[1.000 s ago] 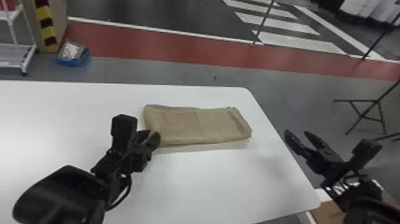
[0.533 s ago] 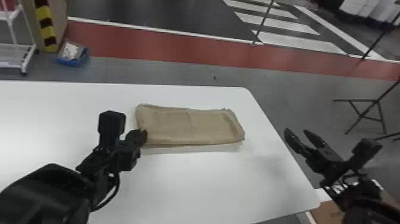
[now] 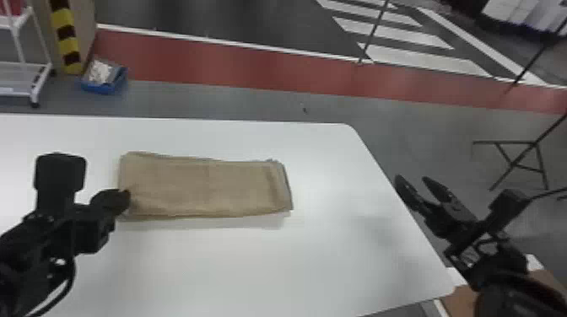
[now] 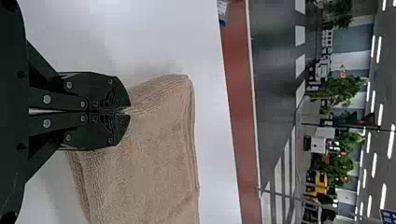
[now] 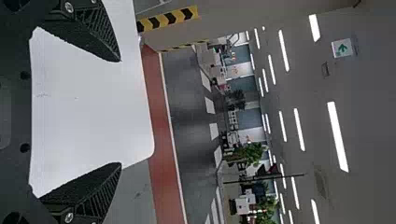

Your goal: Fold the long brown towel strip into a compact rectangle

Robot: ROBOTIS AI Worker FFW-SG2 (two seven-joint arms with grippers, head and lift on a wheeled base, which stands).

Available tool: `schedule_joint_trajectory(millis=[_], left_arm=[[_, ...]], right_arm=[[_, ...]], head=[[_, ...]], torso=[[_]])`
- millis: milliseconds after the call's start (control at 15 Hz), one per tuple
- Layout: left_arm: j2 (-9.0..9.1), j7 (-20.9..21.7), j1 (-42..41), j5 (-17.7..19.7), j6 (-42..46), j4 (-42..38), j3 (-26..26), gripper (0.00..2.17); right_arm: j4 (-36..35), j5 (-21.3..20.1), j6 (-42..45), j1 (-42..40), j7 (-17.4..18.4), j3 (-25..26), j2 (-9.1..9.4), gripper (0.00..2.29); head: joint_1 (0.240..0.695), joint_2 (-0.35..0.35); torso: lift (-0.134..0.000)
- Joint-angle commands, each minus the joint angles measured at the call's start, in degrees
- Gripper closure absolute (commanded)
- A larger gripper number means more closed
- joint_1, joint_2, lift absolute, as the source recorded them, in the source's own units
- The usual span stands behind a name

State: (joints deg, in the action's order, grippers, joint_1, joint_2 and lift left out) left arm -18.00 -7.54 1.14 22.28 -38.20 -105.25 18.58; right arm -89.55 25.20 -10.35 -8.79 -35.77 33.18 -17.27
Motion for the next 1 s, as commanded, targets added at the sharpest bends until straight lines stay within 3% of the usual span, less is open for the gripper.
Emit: schedule_joint_trajectory(millis=[0, 200, 267, 333, 400, 667, 933], left_arm=[[-1.34, -0.02, -3.43, -0.22, -3.6, -4.09, -3.03, 1.43], [-1.25, 0.6, -4.83, -0.48, -5.0, -5.23, -3.9, 1.42], [-1.25, 0.95, -4.66, -0.66, -4.3, -5.14, -3.9, 1.14], [-1.25, 1.74, -4.39, -0.75, -1.13, -4.7, -3.9, 0.49], [-1.34, 1.83, -4.39, -1.62, 2.91, -4.44, -3.9, 0.0], [-1.86, 0.6, -4.39, -3.38, 15.04, -4.09, -4.26, 0.04], [-1.16, 0.69, -3.78, -3.73, 15.21, -3.39, -2.59, 0.05]], right_arm=[[0.08, -0.33, 0.02, 0.61, 0.08, -0.75, 0.22, 0.09], [-0.01, -0.33, 0.02, 0.7, 0.35, -1.46, 0.39, 0.09], [-0.01, -0.33, 0.02, 0.7, 0.35, -1.72, 0.39, 0.09], [-0.1, -0.33, -0.34, 0.7, 0.35, -1.9, 0.39, 0.09], [-0.28, -0.33, -0.51, 0.7, 0.35, -1.98, 0.39, 0.09], [-0.63, -0.33, -1.74, 1.14, 0.26, -2.69, 0.39, 0.09], [-1.07, -1.64, -4.55, 3.25, 0.79, -5.67, 0.57, 0.09]], head=[[0.695, -0.35], [0.695, -0.35], [0.695, -0.35], [0.695, -0.35], [0.695, -0.35], [0.695, -0.33], [0.695, -0.305]], torso=[[-0.128], [-0.128], [-0.128], [-0.128], [-0.128], [-0.128], [-0.128]])
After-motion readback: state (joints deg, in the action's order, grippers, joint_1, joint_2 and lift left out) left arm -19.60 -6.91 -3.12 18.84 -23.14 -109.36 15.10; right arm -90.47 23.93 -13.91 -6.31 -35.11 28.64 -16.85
